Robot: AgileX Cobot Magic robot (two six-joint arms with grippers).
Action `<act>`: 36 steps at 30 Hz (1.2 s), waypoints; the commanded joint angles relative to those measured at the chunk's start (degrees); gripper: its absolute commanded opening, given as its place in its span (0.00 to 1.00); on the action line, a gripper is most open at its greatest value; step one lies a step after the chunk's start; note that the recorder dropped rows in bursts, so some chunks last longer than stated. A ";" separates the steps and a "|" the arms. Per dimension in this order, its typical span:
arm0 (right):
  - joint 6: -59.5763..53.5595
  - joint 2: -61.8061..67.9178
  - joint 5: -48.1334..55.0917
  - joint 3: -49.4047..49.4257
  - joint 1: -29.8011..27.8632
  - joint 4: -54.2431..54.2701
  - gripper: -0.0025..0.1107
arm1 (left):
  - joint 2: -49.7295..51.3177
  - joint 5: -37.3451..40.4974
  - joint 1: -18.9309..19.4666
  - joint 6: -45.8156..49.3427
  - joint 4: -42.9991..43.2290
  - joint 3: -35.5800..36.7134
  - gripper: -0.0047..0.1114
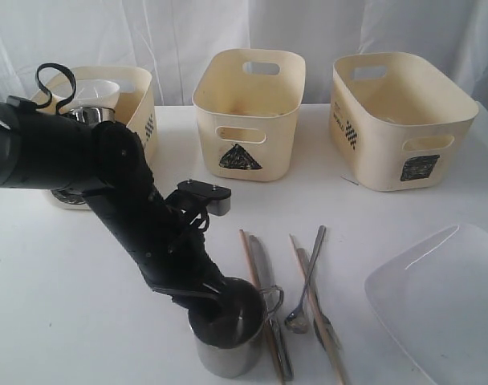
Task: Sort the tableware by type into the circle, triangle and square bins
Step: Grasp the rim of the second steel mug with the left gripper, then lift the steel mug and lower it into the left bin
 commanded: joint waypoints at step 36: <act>-0.03 -0.29 -0.43 0.32 0.05 0.15 0.02 | -20.25 -6.68 22.34 -18.25 41.48 -18.25 0.04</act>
